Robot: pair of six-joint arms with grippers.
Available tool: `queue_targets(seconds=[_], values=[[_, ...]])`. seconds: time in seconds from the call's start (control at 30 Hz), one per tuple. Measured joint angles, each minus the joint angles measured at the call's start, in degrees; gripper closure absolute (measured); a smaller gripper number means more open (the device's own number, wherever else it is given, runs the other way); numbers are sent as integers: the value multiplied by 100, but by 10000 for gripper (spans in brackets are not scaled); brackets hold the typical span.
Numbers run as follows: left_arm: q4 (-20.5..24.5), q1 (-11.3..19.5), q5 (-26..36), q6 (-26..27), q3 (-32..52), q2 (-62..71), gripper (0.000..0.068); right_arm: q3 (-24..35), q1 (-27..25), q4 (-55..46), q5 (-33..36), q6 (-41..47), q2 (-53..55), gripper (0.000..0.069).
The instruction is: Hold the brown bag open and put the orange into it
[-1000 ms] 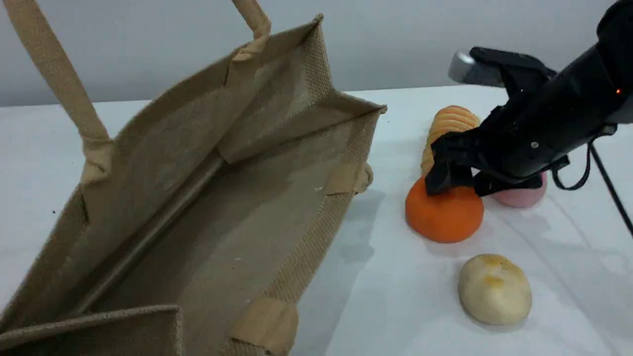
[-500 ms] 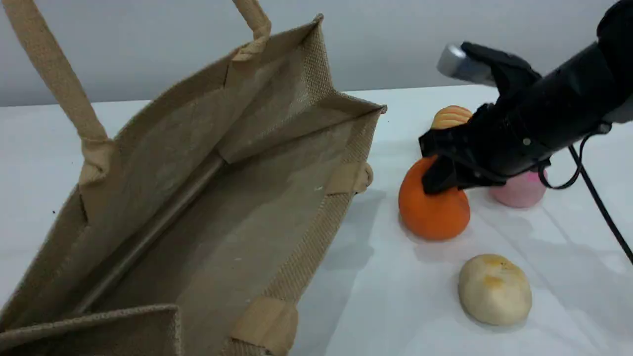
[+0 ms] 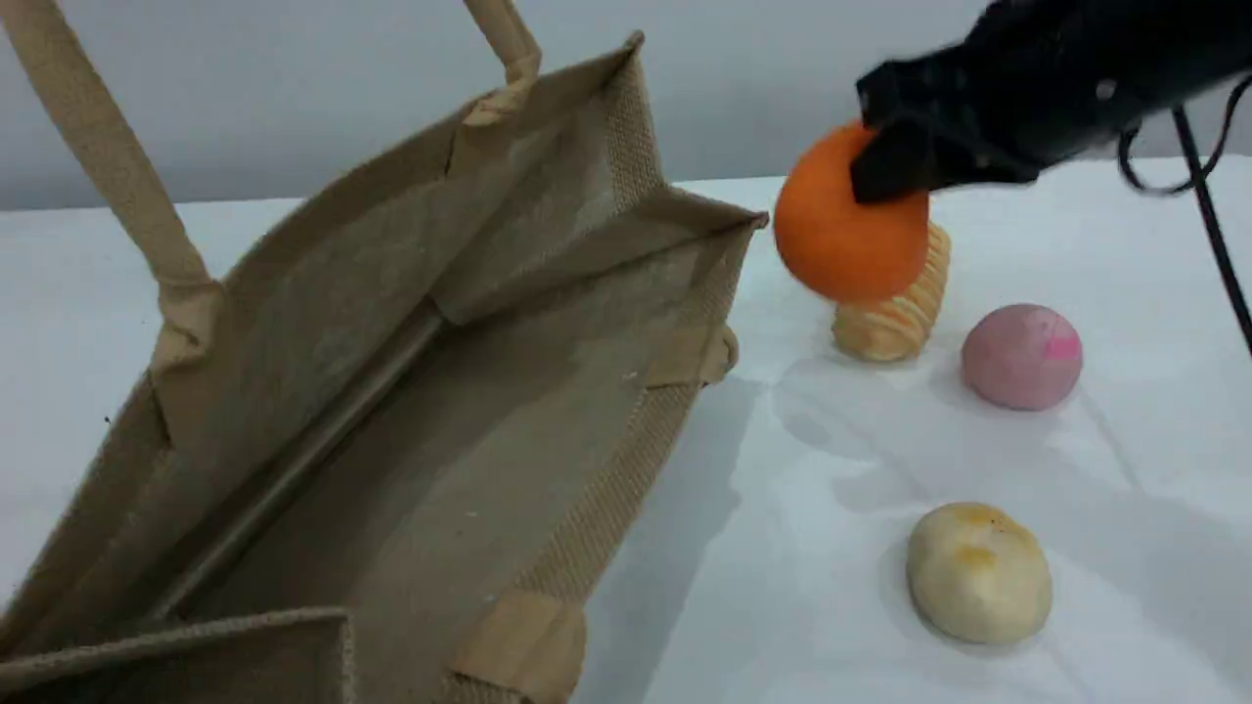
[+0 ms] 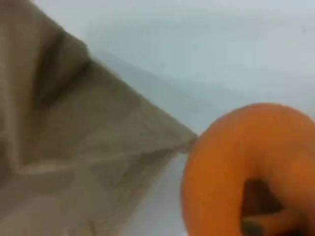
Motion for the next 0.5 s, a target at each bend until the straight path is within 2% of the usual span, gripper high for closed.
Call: queue_targets(seconds=[0.1,0.2,0.3,0.5], values=[[-71,0,0,-5,0,166,592,0,0,-473,274,174,-234,664],[-295,0,-81,144,-32,298,592,0,0,-967,687,706,-357,664],[-288,0,-143,143,-154,331,592,0,0,-1421,1039,1123,-363,664],[-439,0,-138,128,-454,331,592,0,5,-1762,1875,1567,-358,664]])
